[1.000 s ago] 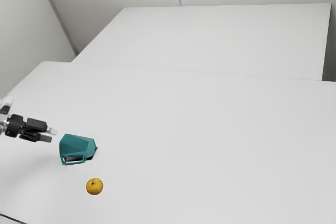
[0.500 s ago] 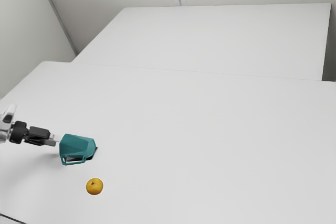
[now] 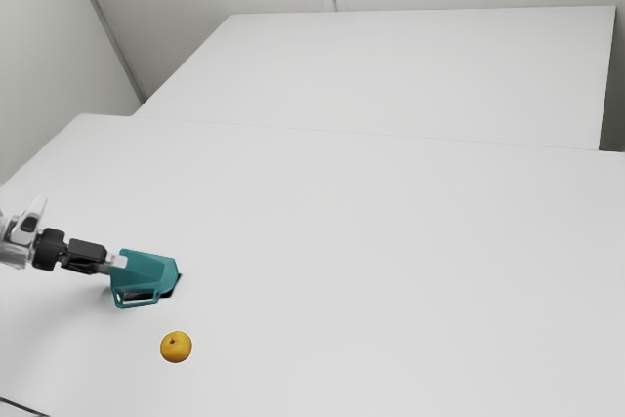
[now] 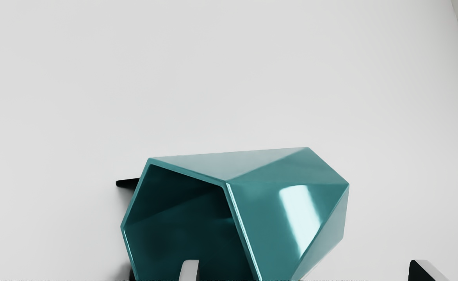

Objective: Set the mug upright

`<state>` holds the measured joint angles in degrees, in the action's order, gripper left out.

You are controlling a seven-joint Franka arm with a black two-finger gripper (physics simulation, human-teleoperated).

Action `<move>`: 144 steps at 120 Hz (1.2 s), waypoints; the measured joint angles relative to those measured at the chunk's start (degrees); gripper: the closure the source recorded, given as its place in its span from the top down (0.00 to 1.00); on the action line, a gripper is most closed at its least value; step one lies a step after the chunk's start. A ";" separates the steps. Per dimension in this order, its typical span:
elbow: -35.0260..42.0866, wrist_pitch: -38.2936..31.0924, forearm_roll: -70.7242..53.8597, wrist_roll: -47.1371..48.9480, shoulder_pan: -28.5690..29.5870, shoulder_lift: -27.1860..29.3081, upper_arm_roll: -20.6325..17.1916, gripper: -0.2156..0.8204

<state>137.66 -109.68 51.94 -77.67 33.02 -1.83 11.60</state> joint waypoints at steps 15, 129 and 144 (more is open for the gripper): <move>0.17 0.08 0.00 0.21 -0.18 -0.21 0.00 0.77; 0.34 -0.22 0.16 0.62 -2.02 -1.07 -0.17 0.56; 0.34 -0.25 0.17 0.62 -1.96 -1.02 -0.22 0.44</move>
<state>138.01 -109.92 52.11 -77.05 31.06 -2.85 11.38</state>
